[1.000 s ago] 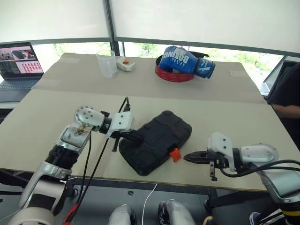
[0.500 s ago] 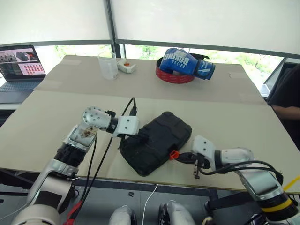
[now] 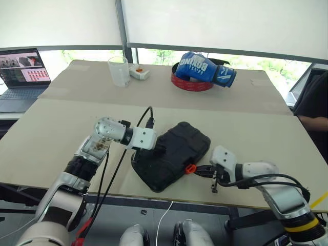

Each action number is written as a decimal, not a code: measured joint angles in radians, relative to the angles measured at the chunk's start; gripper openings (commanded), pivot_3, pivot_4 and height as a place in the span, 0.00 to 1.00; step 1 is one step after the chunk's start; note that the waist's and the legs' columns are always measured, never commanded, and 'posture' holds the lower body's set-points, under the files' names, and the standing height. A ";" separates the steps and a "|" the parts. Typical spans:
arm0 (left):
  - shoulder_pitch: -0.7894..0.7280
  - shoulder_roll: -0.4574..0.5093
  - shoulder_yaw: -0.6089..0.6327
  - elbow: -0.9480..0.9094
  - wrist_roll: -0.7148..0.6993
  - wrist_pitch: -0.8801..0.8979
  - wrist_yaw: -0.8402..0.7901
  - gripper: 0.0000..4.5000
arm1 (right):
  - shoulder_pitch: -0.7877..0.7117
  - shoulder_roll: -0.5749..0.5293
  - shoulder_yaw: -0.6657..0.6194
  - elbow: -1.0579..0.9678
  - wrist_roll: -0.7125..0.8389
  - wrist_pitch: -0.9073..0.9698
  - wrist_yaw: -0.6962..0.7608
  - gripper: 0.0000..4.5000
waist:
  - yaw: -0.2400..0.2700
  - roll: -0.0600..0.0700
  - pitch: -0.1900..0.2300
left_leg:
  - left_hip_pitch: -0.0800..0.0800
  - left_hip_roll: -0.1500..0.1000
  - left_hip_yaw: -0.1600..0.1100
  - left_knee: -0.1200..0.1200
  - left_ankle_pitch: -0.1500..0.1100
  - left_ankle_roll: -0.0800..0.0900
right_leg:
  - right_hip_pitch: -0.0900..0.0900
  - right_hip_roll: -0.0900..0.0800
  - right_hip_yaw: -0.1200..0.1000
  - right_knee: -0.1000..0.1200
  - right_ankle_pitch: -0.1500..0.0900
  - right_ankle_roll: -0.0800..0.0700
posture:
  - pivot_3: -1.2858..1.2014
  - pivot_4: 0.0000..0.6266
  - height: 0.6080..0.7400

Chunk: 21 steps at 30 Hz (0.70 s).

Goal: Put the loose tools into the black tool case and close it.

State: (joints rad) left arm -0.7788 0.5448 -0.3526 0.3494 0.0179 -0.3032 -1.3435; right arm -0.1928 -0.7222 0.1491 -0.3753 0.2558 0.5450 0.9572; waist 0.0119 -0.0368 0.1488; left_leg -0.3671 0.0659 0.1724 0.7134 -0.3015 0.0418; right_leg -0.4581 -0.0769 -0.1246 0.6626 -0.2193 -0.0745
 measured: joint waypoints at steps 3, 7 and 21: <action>-0.008 -0.014 -0.001 0.024 0.020 -0.025 0.003 0.00 | -0.001 -0.009 -0.016 -0.012 0.023 0.021 0.004 0.01 | 0.000 0.001 -0.001 | 0.001 0.000 -0.001 0.000 0.000 0.000 | 0.001 0.000 0.000 0.000 0.000 0.000 | 0.52 0.24 0.80; -0.013 -0.024 0.000 0.043 0.021 -0.033 0.005 0.00 | -0.013 -0.025 -0.024 -0.029 0.044 0.047 0.015 0.01 | 0.000 0.003 -0.003 | 0.001 0.000 -0.001 0.000 0.000 0.000 | 0.001 0.000 0.000 0.000 0.000 0.000 | 0.52 0.24 0.80; -0.022 -0.047 -0.003 0.060 0.028 -0.039 0.003 0.00 | 0.053 -0.051 -0.035 -0.062 0.058 -0.018 0.042 0.01 | 0.016 0.008 -0.008 | -0.001 -0.001 -0.003 0.000 -0.002 0.004 | 0.002 0.000 0.000 -0.005 0.001 0.002 | 0.52 0.24 0.80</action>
State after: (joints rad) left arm -0.8009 0.4978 -0.3561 0.4094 0.0456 -0.3419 -1.3402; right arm -0.1396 -0.7734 0.1140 -0.4376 0.3135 0.5271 0.9988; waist 0.0279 -0.0291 0.1410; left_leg -0.3684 0.0644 0.1689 0.7134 -0.3038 0.0461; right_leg -0.4558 -0.0766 -0.1243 0.6574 -0.2184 -0.0722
